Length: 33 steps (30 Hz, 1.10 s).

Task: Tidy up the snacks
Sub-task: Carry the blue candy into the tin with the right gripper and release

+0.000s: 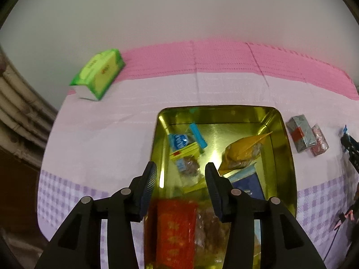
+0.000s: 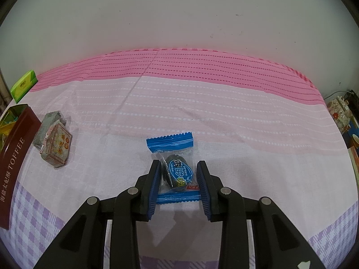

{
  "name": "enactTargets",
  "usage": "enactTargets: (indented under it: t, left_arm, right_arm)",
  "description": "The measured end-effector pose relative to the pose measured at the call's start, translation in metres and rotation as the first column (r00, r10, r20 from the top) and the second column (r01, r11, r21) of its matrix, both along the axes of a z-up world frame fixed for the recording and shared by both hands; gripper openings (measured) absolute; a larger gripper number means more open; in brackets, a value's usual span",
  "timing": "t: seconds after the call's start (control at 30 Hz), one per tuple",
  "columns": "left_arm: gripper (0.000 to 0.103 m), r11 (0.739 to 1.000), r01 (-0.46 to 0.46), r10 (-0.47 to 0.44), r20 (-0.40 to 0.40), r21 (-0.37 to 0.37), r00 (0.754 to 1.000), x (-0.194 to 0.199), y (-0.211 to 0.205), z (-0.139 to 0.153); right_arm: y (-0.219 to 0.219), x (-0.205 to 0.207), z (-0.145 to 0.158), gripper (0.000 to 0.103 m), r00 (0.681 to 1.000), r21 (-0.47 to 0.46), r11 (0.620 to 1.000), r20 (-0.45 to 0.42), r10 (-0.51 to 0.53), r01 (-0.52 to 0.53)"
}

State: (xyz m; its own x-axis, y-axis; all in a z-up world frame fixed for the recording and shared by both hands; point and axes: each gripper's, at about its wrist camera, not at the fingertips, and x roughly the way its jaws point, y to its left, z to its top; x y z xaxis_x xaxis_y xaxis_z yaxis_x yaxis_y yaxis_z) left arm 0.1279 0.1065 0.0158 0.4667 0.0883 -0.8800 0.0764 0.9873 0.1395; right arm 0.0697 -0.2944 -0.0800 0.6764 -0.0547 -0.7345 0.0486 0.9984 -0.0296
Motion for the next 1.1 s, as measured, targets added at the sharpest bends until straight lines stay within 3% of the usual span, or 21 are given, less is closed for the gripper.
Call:
enactTargets:
  t: [0.2, 0.47, 0.9, 1.1]
  left_arm:
    - [0.047, 0.999, -0.037, 0.035, 0.083, 0.017, 0.996, -0.042, 0.007, 0.013]
    - [0.053, 0.993, -0.121, 0.121, 0.129, -0.007, 0.984, -0.082, 0.024, 0.016]
    - [0.061, 0.98, -0.198, 0.194, 0.156, 0.009, 0.968, -0.092, 0.055, 0.008]
    - [0.067, 0.979, -0.203, 0.201, 0.154, -0.003, 0.967, -0.091, 0.058, 0.006]
  right_arm:
    - [0.001, 0.0, 0.0, 0.031, 1.0, 0.003, 1.0, 0.0, 0.0, 0.0]
    - [0.0, 0.001, 0.001, 0.031, 1.0, 0.001, 1.0, -0.001, -0.001, 0.001]
    - [0.013, 0.002, 0.003, 0.024, 0.996, -0.057, 0.995, -0.01, -0.088, 0.088]
    - [0.027, -0.004, 0.024, 0.023, 0.995, -0.045, 0.994, 0.022, -0.095, 0.096]
